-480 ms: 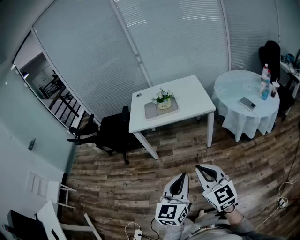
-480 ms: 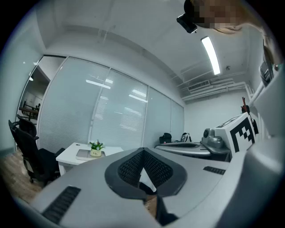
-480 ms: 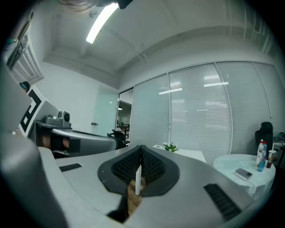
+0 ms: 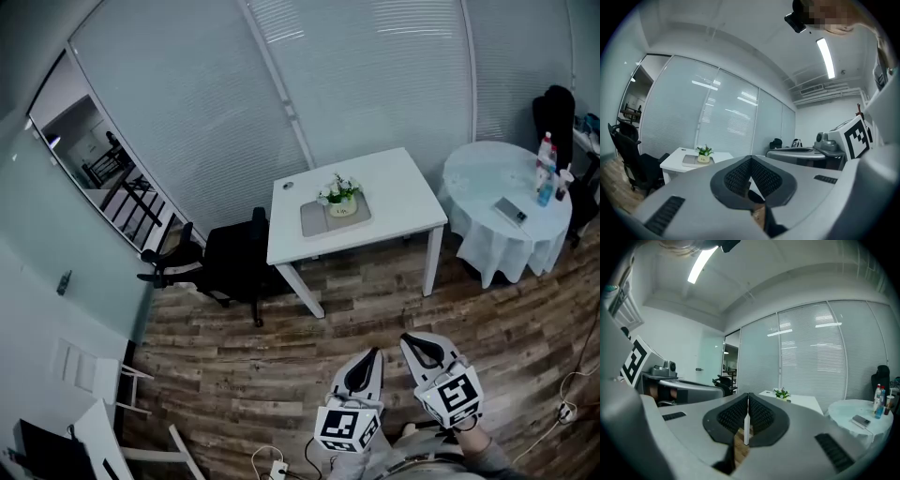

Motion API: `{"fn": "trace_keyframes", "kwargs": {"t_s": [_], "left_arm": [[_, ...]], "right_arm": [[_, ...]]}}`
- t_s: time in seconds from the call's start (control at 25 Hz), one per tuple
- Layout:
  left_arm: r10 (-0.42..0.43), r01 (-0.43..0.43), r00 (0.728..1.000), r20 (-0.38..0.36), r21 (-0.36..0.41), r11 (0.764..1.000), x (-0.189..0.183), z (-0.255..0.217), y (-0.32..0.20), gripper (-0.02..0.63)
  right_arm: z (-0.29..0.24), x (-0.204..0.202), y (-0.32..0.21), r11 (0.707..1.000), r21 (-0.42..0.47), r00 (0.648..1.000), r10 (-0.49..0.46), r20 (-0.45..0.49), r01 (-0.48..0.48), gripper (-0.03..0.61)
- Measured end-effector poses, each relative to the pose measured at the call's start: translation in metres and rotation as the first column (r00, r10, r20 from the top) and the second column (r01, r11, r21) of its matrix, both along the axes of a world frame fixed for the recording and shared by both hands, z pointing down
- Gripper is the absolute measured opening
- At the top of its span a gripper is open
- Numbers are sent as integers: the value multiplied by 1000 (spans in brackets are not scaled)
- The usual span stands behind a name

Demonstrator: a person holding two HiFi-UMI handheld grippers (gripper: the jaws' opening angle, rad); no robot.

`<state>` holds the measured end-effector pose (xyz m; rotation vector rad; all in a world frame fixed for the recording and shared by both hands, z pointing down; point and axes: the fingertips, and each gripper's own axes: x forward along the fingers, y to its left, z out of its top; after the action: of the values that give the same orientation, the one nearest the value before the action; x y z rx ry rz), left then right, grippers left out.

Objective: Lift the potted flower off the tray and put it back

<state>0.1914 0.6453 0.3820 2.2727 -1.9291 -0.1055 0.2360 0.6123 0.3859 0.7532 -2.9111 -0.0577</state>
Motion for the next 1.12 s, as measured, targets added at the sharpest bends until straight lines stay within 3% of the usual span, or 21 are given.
{"fn": "trace_keyframes", "kwargs": {"t_s": [0.6,0.84,1.12], "left_arm": [[186,-186,983,-1,20,982,-120,-9,-86,11],[201,-201,979,-22,14,979,-162,1,-101,11],[202,-203,978,-50,2,979,-181,3,-113,11]], "right_arm": [[-18,-128,-84,993,5,992,114,59,-115,18],[-12,-164,-92,990,14,989,141,38,-142,18],[-8,-180,-106,988,-17,988,151,26,-151,18]]}}
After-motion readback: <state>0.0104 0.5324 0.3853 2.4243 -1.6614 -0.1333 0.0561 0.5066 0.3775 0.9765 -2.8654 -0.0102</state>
